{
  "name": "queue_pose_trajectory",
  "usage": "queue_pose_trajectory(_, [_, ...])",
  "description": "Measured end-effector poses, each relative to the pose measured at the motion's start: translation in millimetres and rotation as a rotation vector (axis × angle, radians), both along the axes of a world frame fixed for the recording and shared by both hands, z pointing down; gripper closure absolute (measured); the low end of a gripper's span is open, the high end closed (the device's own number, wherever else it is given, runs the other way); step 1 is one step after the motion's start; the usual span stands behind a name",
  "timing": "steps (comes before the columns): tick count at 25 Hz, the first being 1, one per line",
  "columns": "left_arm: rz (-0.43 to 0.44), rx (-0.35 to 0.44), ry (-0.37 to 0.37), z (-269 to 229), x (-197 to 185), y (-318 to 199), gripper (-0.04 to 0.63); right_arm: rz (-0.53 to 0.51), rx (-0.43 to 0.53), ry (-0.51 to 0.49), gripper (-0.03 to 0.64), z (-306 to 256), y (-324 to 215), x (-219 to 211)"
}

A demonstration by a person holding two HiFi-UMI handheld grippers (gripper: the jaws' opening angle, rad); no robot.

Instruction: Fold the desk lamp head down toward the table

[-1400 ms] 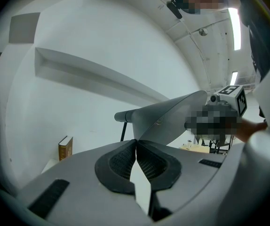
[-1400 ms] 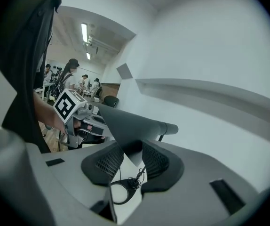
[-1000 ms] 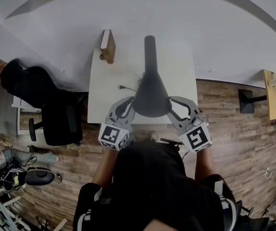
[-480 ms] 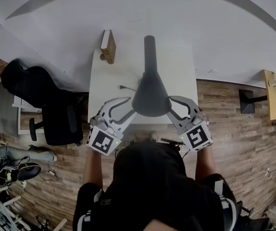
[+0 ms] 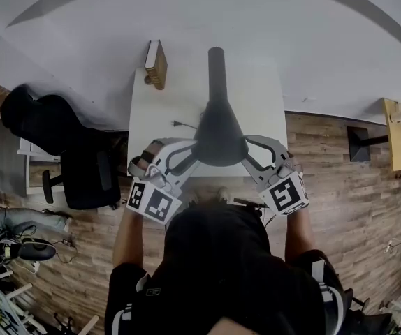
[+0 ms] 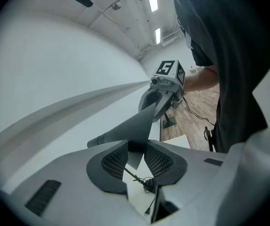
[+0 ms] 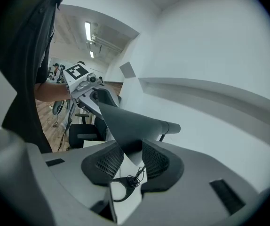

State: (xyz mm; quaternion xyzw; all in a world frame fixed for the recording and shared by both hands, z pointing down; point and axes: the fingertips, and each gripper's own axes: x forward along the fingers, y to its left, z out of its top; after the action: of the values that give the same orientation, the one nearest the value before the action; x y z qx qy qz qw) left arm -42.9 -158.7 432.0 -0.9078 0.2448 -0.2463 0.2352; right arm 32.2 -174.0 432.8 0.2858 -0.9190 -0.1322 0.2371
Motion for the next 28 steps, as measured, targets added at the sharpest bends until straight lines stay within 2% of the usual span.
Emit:
queue_pose_trajectory(3, [0.002,0.031,-0.051,9,1,1,0.474,0.011,0.025,0.034,0.48,6,0,1])
queue_pose_trajectory(11, [-0.034,0.121,-0.184,39,0,1,0.476,0.012,0.166,0.194,0.482,35,0,0])
queue_pose_trajectory(17, [-0.052,0.226,-0.274,59,0,-2,0.476,0.02,0.27,0.24,0.482,54,-3,2])
queue_pose_trajectory(21, [-0.073,0.328,-0.364,76,0,-8,0.476,0.031,0.368,0.325,0.482,72,-8,2])
queue_pose_trajectory(28, [-0.13,0.423,-0.384,94,-2,-15,0.48,0.051,0.451,0.403,0.482,89,-15,3])
